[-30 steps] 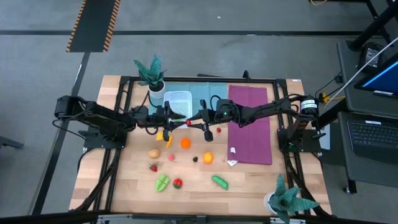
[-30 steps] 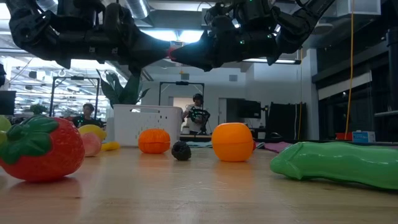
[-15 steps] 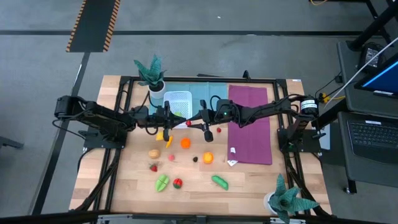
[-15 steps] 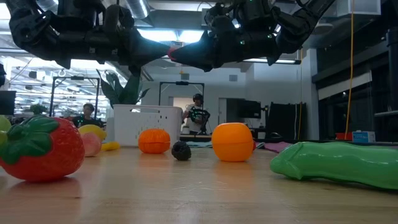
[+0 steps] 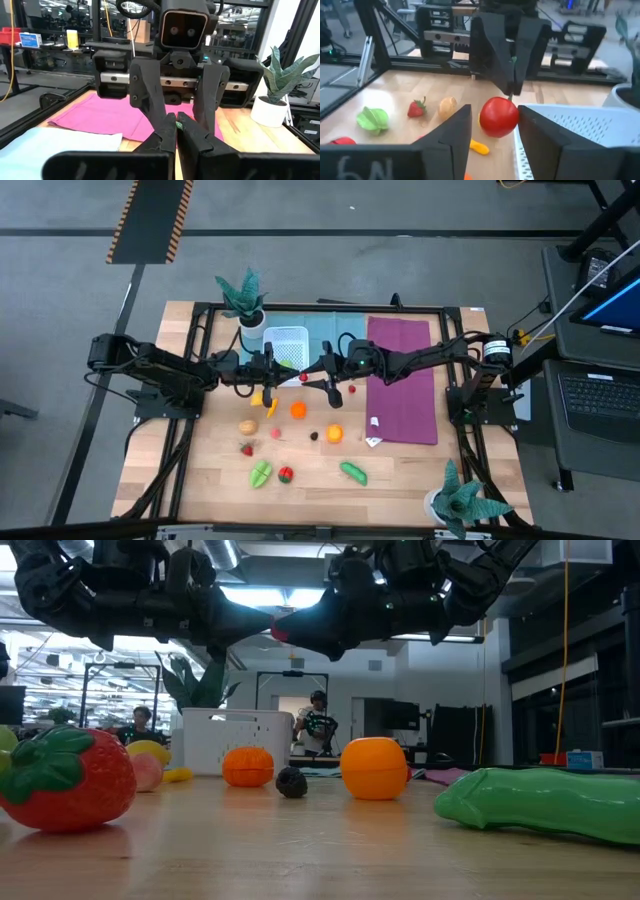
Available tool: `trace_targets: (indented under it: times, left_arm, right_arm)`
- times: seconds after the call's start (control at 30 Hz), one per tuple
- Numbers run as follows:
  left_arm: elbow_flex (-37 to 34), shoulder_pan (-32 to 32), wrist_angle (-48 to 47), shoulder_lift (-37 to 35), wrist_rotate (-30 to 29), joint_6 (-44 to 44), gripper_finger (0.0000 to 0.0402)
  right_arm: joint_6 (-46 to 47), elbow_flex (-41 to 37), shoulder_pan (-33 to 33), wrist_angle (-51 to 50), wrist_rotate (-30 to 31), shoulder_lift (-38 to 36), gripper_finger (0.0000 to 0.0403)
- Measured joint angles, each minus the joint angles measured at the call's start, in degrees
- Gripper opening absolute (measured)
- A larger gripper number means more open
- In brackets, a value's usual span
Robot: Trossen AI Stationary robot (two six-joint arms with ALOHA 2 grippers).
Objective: Pick and placing Produce into tupperware
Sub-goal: Put the red cherry into the white basket
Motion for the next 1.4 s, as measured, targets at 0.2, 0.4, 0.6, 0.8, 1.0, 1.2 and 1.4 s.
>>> trace_targets:
  times: [0.2, 0.4, 0.6, 0.8, 1.0, 1.2, 1.4]
  left_arm:
    - [0.0, 0.1, 0.0, 0.0, 0.0, 0.2, 0.0]
    - [0.0, 1.3, 0.0, 0.0, 0.0, 0.2, 0.0]
    - [0.0, 2.9, -0.5, 0.0, 0.0, 0.2, 0.0]
    - [0.0, 4.5, -1.8, -1.5, 2.3, 0.2, 0.0]
    - [0.0, 6.2, -9.9, -7.6, 2.7, 0.8, 0.0]
    - [0.0, 6.8, -20.9, -14.0, -3.7, 1.2, 0.0]
    - [0.0, 5.8, -26.4, -16.1, -11.9, 0.3, 0.0]
  right_arm:
    - [-3.2, 0.0, 0.0, -0.1, 0.0, 0.0, 0.0181]
    - [-3.6, 0.0, 0.4, 0.3, 2.8, 0.0, 0.0225]
    - [-3.2, 0.0, 0.4, 0.3, 7.4, 0.0, 0.0284]
    - [-3.8, 0.0, 0.0, 0.3, 10.6, 0.0, 0.0306]
    - [-1.5, 0.0, -1.3, -1.3, 10.6, 0.0, 0.0307]
    - [4.7, 0.0, -4.4, -6.2, 10.8, -0.8, 0.0307]
    - [5.1, 0.0, -5.7, -11.0, 20.3, -0.8, 0.0307]
